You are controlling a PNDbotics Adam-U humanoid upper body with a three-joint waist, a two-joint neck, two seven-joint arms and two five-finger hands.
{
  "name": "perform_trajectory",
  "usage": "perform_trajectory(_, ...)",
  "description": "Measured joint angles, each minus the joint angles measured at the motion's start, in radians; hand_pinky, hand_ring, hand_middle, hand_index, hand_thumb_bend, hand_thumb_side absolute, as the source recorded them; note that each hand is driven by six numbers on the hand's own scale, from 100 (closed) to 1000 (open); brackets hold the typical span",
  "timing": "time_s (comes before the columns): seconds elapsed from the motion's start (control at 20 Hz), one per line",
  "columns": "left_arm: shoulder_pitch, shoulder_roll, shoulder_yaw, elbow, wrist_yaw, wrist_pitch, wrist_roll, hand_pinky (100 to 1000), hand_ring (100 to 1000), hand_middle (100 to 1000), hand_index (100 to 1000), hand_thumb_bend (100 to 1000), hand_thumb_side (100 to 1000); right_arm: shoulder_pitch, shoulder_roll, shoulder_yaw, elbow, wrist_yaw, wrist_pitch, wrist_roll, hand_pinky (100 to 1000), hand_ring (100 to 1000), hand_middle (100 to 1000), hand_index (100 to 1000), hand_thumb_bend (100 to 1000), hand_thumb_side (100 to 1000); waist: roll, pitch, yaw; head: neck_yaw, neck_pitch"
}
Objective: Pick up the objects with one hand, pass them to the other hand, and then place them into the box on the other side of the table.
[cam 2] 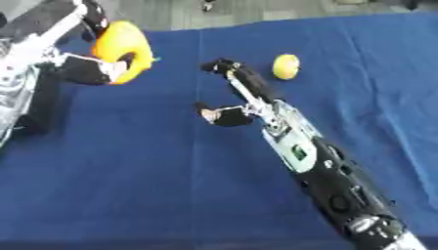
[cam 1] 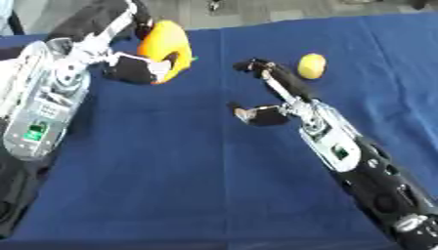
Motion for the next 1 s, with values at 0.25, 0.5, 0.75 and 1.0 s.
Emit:
perform_trajectory(0.25,0.0,0.053,0.05,0.005,0.071,0.051,0.039,617,613,499,318,190,254,0.007,-0.011,0.0,0.0,-0.024,0.008,-0.001,787,835,782,852,302,288,-0.006,0.004,-0.002,0.024,0.0)
perform_trajectory(0.5,0.001,0.119,0.089,0.03,0.111,0.082,0.069,618,614,501,319,184,259,0.008,-0.02,-0.007,-0.016,-0.048,0.018,-0.018,784,831,779,849,297,259,-0.015,0.012,-0.009,0.046,0.0)
perform_trajectory(0.75,0.014,0.165,0.123,0.066,0.133,0.103,0.101,619,615,501,319,181,264,0.006,-0.03,-0.018,-0.047,-0.072,0.027,-0.038,783,829,777,848,296,251,-0.026,0.017,-0.015,0.064,0.0)
perform_trajectory(1.0,0.022,0.177,0.134,0.09,0.143,0.108,0.122,619,615,501,319,188,259,0.004,-0.035,-0.022,-0.065,-0.08,0.03,-0.044,783,828,776,846,296,232,-0.027,0.018,-0.016,0.068,0.0)
